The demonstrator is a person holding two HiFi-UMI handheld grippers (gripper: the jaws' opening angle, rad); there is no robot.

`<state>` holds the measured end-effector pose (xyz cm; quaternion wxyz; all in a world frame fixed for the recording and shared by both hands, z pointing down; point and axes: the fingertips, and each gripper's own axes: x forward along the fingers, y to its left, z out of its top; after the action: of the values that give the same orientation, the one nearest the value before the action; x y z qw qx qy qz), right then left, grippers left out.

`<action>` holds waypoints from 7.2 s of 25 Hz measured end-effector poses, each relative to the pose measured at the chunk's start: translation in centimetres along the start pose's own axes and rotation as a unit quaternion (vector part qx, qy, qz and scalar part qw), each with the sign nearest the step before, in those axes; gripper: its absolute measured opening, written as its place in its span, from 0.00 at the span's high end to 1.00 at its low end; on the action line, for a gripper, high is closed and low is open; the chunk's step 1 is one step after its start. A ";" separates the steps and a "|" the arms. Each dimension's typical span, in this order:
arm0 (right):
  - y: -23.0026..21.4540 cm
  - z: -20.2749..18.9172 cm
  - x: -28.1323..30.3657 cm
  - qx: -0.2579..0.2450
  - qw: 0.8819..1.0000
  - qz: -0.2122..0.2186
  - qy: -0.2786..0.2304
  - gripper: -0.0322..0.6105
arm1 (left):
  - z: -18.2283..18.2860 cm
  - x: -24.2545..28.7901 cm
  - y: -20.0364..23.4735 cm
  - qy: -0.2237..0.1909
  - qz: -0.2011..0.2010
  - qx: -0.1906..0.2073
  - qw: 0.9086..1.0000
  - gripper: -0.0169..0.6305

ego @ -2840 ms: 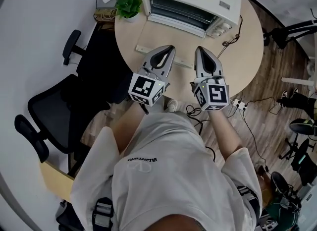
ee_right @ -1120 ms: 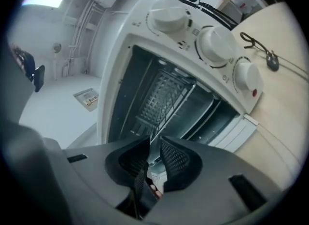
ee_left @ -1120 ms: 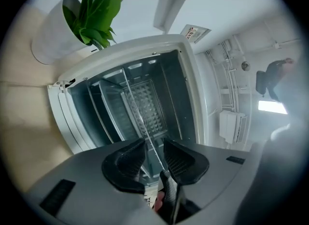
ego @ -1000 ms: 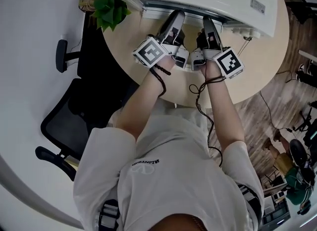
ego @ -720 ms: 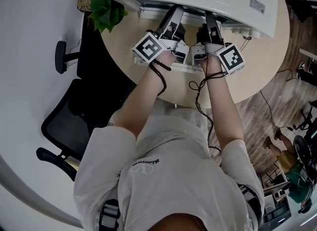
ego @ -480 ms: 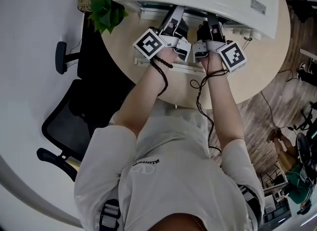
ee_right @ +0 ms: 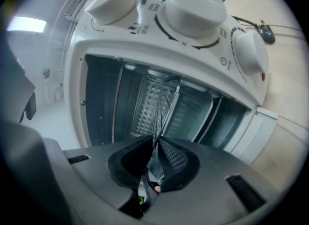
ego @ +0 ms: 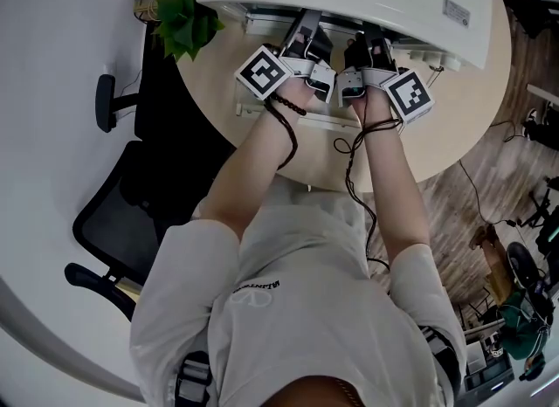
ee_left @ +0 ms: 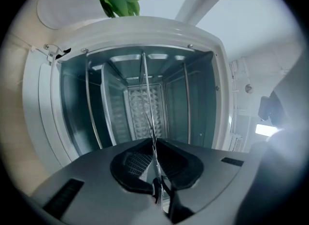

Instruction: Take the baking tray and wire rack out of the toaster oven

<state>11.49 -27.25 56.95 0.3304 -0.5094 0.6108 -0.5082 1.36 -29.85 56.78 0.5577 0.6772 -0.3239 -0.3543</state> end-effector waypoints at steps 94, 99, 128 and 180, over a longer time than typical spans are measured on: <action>11.9 -3.1 -15.6 0.037 0.996 0.017 0.074 0.93 | -5.1 -12.9 -14.6 -0.007 0.032 -0.014 0.999 0.96; 12.5 -1.5 -13.5 0.043 0.997 0.011 0.064 0.93 | -4.1 -10.1 -15.1 -0.005 0.037 -0.013 0.999 0.96; 13.4 2.7 -6.7 0.058 0.998 0.013 0.036 0.92 | -1.6 -2.3 -14.6 -0.007 0.038 -0.022 0.999 0.95; -6.5 0.3 0.9 0.079 0.996 -0.047 -0.022 0.85 | 1.5 -0.3 6.6 -0.044 0.075 -0.030 0.996 0.85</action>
<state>13.36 -27.97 63.17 0.3585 -0.5211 0.5368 -0.5584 -0.37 -31.46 63.16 0.5885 0.6175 -0.3871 -0.3501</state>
